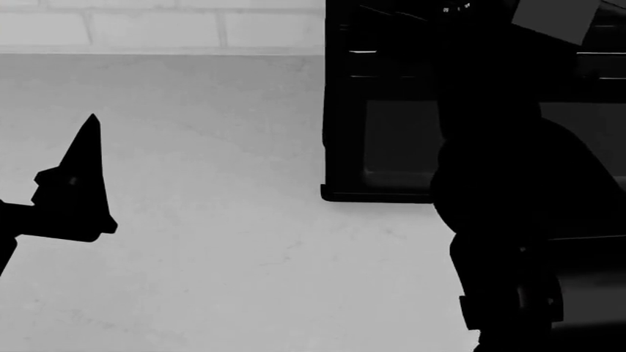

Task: Turn on the toaster oven by setting the timer.

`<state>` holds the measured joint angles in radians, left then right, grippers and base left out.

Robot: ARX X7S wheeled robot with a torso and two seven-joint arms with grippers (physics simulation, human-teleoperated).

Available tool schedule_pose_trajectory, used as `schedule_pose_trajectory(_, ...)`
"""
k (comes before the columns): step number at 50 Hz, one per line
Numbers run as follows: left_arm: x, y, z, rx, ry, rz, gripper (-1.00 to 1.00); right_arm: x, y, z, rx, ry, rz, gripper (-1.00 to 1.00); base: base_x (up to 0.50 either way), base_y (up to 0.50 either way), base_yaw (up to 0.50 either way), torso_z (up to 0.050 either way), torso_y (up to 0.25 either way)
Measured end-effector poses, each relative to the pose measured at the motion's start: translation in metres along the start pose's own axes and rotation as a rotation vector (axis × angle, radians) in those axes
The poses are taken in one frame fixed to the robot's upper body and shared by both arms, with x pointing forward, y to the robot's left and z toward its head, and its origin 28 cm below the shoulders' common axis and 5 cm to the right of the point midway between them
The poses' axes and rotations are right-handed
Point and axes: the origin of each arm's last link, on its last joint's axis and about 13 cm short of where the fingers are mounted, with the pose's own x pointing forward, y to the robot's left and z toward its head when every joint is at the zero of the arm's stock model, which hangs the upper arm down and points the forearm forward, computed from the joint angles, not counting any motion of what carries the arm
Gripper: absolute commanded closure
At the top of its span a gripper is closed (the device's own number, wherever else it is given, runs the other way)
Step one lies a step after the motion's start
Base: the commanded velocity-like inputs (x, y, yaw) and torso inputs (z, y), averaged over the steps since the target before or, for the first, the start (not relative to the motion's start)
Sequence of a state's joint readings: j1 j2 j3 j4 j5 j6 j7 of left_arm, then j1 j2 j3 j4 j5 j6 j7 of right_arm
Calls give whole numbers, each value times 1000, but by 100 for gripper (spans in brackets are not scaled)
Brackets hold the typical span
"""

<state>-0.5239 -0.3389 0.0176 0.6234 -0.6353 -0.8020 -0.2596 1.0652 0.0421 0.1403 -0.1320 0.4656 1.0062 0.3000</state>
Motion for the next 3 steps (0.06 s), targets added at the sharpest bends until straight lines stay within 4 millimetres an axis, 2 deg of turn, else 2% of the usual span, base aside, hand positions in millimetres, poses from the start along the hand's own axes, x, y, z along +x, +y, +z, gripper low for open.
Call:
schedule_pose_trajectory(2, 0, 0, 0, 0, -1, 0, -100, 0, 1, 1, 27, 2, 0, 100, 0, -3, -5, 0, 5)
schedule_pose_trajectory(3, 0, 0, 0, 1, -1, -1, -100, 0, 1, 1, 42, 4, 1, 100, 0, -3, -5, 11, 0)
